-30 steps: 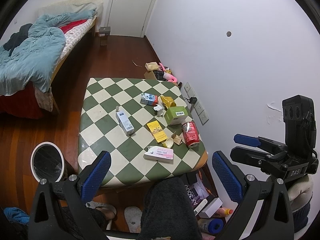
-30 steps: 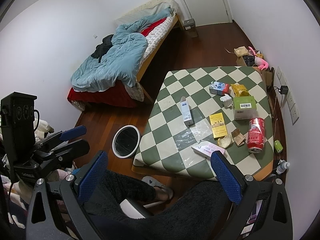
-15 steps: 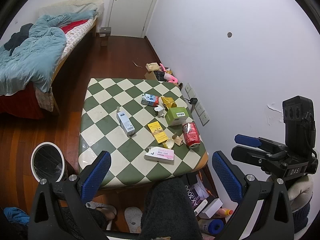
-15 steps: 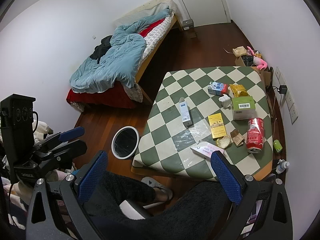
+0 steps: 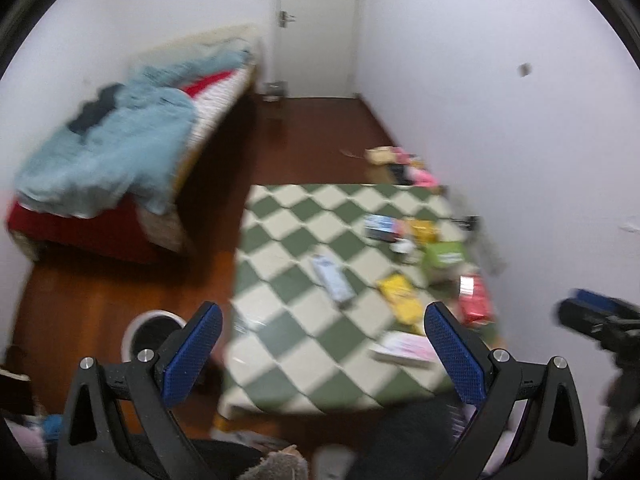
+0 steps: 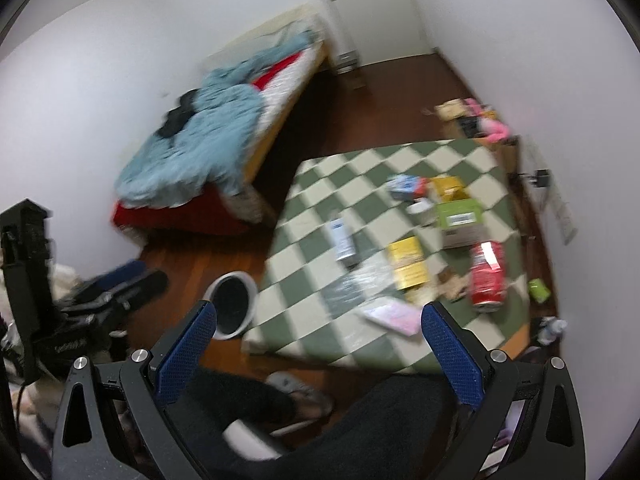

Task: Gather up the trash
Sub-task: 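Grasp the white box with the left tool while the right tool grasps the red can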

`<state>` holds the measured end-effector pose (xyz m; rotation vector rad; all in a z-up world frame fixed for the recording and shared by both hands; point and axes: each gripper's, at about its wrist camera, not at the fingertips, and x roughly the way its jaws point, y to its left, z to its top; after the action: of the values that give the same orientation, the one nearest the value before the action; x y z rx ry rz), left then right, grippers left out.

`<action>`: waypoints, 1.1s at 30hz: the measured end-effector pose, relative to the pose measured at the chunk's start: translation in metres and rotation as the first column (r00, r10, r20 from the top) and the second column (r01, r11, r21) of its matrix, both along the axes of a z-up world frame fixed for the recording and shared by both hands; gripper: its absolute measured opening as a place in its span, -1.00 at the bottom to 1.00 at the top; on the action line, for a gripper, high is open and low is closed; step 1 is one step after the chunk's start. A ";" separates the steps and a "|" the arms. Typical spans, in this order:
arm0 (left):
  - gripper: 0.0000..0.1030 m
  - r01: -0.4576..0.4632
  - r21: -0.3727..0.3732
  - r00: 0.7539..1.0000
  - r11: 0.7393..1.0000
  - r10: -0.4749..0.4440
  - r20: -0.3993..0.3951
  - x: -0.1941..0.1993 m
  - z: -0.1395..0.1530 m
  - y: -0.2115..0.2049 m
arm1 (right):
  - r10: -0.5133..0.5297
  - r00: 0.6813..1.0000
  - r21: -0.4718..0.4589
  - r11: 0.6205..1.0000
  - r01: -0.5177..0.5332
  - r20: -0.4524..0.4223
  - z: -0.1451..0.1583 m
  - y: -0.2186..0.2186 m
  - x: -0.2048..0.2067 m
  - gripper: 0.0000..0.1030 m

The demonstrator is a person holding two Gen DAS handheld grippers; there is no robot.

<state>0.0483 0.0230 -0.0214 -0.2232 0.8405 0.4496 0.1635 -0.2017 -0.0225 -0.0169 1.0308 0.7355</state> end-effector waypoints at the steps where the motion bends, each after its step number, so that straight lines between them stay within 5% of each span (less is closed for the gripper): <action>1: 1.00 -0.017 0.018 1.000 1.000 0.018 -0.020 0.008 -0.010 0.003 | -0.042 0.999 -0.028 0.999 0.043 0.017 -0.008 -0.002 0.008 1.00; 8: 1.00 -0.085 -0.004 0.970 0.996 0.082 -0.230 0.081 -0.117 0.025 | -0.282 0.958 -0.166 0.948 0.271 -0.047 -0.108 -0.020 0.099 1.00; 14: 1.00 -0.150 -0.059 0.922 0.987 0.118 -0.369 0.127 -0.189 0.049 | -0.368 0.917 -0.335 0.893 0.302 -0.155 -0.212 -0.026 0.167 0.95; 17: 0.99 -0.180 -0.145 0.910 0.973 0.108 -0.401 0.144 -0.217 0.063 | -0.389 0.898 -0.390 0.874 0.289 -0.206 -0.252 -0.023 0.182 0.73; 26: 0.96 -0.234 -0.291 0.894 0.928 0.087 -0.440 0.208 -0.268 0.091 | -0.416 0.877 -0.473 0.839 0.270 -0.238 -0.291 -0.014 0.212 0.63; 28: 0.78 -0.233 -0.305 0.890 0.924 0.076 -0.450 0.217 -0.276 0.093 | -0.419 0.873 -0.493 0.831 0.257 -0.251 -0.298 -0.013 0.218 0.47; 30: 0.42 -0.232 -0.300 0.876 0.925 0.065 -0.477 0.224 -0.284 0.093 | -0.422 0.867 -0.496 0.831 0.254 -0.264 -0.301 -0.014 0.221 0.39; 32: -0.20 -0.228 -0.298 0.870 0.927 0.056 -0.490 0.224 -0.289 0.091 | -0.424 0.865 -0.488 0.834 0.257 -0.270 -0.303 -0.015 0.224 0.39; 33: -0.26 -0.219 -0.302 0.871 0.928 0.046 -0.490 0.224 -0.289 0.089 | -0.420 0.867 -0.486 0.836 0.255 -0.268 -0.304 -0.015 0.225 0.38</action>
<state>0.2718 0.1121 -0.3106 -0.5182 1.4005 0.4931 0.3885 -0.2172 -0.3262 -0.0816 1.4988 0.1591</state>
